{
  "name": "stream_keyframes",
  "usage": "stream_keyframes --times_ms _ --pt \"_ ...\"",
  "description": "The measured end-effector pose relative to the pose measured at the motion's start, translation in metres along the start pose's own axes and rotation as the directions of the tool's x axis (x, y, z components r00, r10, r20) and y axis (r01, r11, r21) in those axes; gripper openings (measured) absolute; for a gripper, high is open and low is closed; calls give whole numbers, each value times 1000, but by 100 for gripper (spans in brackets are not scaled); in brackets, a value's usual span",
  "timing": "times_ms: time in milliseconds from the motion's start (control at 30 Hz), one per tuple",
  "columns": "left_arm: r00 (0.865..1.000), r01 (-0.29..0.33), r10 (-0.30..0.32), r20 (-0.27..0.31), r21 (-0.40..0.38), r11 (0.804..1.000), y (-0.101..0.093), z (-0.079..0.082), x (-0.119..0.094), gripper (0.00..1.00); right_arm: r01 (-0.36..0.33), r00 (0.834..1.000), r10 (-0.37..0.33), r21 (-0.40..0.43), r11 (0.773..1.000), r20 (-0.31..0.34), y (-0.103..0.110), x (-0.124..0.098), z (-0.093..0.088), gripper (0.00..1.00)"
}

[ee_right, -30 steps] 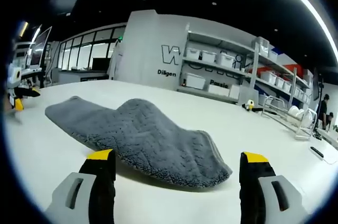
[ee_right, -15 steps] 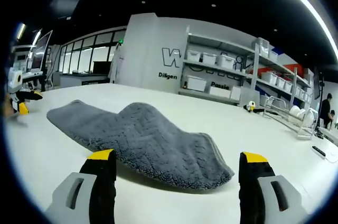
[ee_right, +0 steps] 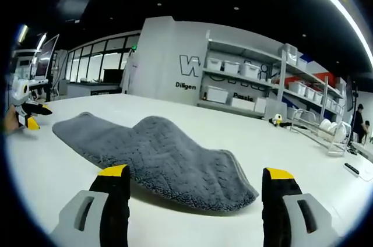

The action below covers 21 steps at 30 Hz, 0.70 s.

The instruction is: Open the folded towel by lifting each exposed corner and separating the folded layers until the towel lies flat within the target outline without major curled edges

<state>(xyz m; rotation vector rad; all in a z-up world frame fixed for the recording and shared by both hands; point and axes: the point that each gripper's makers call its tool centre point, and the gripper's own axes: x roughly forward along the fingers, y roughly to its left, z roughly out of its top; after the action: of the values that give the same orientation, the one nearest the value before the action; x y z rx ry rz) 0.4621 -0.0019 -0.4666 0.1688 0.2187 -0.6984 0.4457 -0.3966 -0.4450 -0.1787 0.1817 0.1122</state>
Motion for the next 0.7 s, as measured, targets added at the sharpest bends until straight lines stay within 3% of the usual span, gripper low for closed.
stream_keyframes --times_ms 133,333,500,567,700 --pt "1000 2 -3 -10 -11 1000 1 -2 7 65 -1 1000 1 -5 1000 -2 -1 2 1 95" --pt "1000 -3 2 -19 -51 999 6 -7 12 58 -3 1000 3 -8 1000 -6 -19 23 10 94" --pt "1000 13 -12 20 -97 995 11 -1 15 50 -2 1000 2 -6 1000 -3 -27 31 14 94" --pt "999 33 -32 18 -87 996 9 -1 18 43 -2 1000 2 -6 1000 -3 -28 33 15 94" --pt "999 29 -30 -21 -59 998 7 -6 24 43 -1 1000 1 -3 1000 3 -30 33 18 94"
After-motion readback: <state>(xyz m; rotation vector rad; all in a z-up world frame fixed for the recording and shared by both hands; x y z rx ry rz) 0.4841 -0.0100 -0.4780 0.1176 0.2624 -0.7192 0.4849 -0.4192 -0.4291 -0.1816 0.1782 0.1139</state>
